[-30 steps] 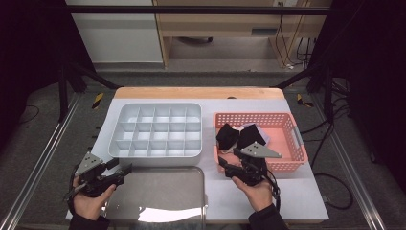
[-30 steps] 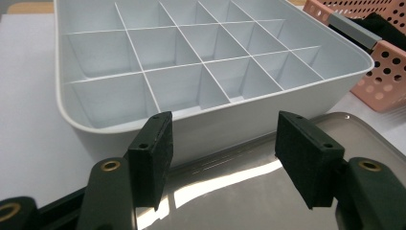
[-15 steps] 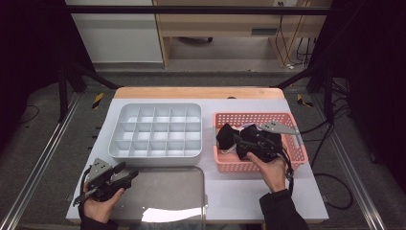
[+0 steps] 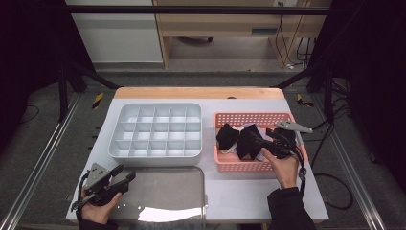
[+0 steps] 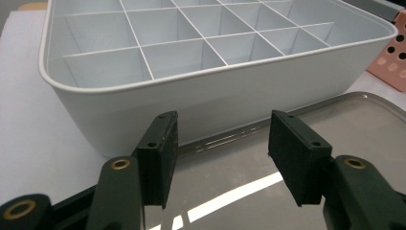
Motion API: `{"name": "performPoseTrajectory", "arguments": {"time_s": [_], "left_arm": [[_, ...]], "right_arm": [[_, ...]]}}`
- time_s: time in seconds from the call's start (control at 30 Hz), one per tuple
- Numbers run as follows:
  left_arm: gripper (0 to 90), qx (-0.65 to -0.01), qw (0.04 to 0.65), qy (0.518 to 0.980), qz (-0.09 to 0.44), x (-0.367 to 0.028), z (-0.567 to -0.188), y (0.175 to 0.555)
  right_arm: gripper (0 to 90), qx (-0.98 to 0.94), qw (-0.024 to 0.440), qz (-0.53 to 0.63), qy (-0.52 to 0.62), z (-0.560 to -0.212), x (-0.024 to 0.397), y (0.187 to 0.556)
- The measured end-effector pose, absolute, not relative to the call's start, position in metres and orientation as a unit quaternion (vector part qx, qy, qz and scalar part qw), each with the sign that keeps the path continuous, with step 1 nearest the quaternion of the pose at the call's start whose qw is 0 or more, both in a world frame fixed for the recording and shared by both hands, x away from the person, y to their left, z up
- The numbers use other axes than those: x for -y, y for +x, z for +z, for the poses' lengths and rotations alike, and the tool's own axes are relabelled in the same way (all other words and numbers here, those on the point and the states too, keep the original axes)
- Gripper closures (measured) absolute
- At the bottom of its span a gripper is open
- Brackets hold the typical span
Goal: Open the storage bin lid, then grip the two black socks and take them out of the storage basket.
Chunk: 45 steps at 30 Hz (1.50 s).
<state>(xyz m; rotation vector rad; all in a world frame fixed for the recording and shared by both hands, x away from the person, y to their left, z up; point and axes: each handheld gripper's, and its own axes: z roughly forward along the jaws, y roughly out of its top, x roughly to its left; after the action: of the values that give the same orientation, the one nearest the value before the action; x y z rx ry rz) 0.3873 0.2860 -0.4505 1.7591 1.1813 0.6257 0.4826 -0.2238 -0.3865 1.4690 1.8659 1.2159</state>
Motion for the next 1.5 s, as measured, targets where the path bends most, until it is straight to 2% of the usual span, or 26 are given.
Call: {"name": "performPoseTrajectory", "arguments": {"time_s": [0.33, 0.6, 1.03, 1.13, 1.37, 1.5], "left_arm": [[43.1, -0.497, 0.444, 0.704, 0.244, -0.292, -0.452, 0.388], [41.2, -0.503, 0.434, 0.707, 0.244, -0.295, -0.453, 0.389], [39.6, -0.505, 0.428, 0.708, 0.245, -0.297, -0.453, 0.389], [39.8, -0.504, 0.432, 0.707, 0.244, -0.297, -0.453, 0.389], [39.9, -0.505, 0.435, 0.705, 0.241, -0.300, -0.454, 0.390], [40.0, -0.506, 0.436, 0.705, 0.241, -0.301, -0.453, 0.390]], "right_arm": [[35.2, -0.701, 0.239, 0.407, 0.535, -0.399, 0.211, 0.495], [31.2, -0.714, 0.239, 0.366, 0.546, -0.413, 0.198, 0.506], [38.5, -0.726, 0.219, 0.326, 0.564, -0.425, 0.190, 0.513], [42.8, -0.732, 0.212, 0.305, 0.571, -0.430, 0.188, 0.515], [69.8, -0.737, 0.206, 0.292, 0.574, -0.430, 0.189, 0.516], [77.6, -0.734, 0.205, 0.297, 0.575, -0.429, 0.191, 0.515]]}}
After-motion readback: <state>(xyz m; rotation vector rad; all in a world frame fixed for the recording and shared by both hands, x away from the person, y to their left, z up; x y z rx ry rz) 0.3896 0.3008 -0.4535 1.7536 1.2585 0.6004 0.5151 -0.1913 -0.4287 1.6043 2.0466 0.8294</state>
